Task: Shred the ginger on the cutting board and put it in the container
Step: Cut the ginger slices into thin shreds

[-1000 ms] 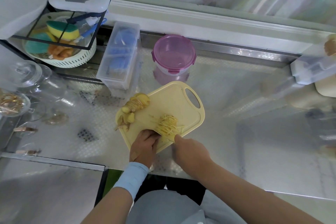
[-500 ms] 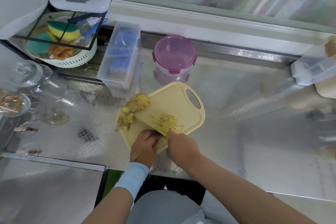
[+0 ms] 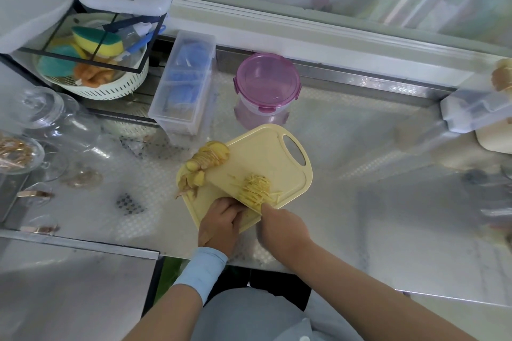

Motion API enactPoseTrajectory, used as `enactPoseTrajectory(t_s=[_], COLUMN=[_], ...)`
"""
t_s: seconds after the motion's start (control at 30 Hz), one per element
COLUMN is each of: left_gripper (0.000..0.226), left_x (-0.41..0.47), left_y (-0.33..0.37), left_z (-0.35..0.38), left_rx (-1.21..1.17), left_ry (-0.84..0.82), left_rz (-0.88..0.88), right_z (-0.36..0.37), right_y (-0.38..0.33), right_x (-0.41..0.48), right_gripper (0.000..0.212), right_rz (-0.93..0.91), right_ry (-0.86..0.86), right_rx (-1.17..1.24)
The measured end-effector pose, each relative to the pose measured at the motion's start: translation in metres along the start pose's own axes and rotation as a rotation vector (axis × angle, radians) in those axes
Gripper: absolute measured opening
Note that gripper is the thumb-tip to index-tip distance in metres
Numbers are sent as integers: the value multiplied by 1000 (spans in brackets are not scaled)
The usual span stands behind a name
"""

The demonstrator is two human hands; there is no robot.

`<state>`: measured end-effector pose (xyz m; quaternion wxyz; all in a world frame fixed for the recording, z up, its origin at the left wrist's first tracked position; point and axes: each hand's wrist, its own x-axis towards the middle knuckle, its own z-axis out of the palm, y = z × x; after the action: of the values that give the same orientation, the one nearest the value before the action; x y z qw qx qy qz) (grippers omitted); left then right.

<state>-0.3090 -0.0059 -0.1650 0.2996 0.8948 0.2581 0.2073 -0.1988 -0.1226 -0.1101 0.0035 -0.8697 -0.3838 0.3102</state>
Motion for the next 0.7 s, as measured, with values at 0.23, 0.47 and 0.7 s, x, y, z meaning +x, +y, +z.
enactPoseTrajectory(t_s=[0.23,0.47,0.7], left_gripper=[24,27,28], left_x=[1,1,0], left_y=[0,1,2], left_z=[-1,2,-1], left_rx=[7,26,-21], left_ry=[12,56,-1], left_rz=[38,19,-30], right_z=[-8,6,-3], right_y=[-4,15,-9], right_x=[1,-20,1], right_gripper=[15,18,22], right_rz=[-4,19,-16], right_ry=[3,78,-13], right_rx=[30,33,-24])
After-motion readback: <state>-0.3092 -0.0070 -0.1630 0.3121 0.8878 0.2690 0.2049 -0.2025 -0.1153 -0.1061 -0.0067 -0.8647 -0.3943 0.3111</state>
